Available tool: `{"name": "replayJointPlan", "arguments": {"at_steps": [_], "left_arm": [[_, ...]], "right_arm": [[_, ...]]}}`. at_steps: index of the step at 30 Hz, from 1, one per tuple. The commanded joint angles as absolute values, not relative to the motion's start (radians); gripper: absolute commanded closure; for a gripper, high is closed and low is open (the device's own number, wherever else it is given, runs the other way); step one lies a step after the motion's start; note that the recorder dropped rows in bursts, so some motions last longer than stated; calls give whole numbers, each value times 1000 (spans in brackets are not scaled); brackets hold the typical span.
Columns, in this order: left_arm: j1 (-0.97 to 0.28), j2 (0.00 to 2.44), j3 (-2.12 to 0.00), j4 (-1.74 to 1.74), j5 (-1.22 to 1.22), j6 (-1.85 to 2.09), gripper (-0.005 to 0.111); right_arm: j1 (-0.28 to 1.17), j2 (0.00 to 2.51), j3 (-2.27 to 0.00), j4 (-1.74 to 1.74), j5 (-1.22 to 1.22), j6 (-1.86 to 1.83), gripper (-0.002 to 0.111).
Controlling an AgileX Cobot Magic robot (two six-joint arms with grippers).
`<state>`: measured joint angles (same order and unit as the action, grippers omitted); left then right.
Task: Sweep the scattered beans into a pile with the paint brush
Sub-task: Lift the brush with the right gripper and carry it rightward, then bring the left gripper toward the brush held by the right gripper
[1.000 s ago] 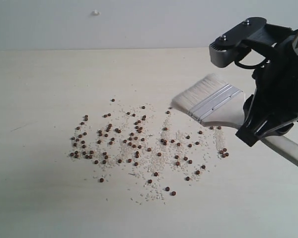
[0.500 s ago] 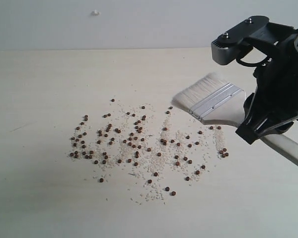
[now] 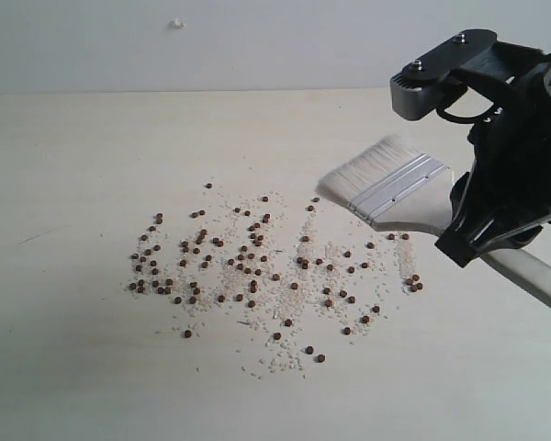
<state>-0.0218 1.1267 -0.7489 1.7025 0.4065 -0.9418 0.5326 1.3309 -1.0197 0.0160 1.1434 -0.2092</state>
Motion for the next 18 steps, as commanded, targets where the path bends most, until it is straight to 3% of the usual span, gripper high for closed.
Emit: {"name": "replayJointPlan", "arguments": {"at_steps": [1,6,9,15,18], "left_arm": [[-20,1299,-841,1293,631,-392,107],[-96,1450,-1002,348,819,377,107],[-172,1471,-1031,21,944,683,107],[-397,1471,-1020,-171,887,751,107],[-518,1471,-978,-168,707,779,107]], "right_arm": [[526,1329,-1020,22,1125,-216,108],[526,1329,-1020,22,1128,-216,108],[526,1331,-1020,22,1126,-218,108],[526,1372,-1020,89,1100,-226,108],[526,1425,-1020,145,1095,-263,108]]}}
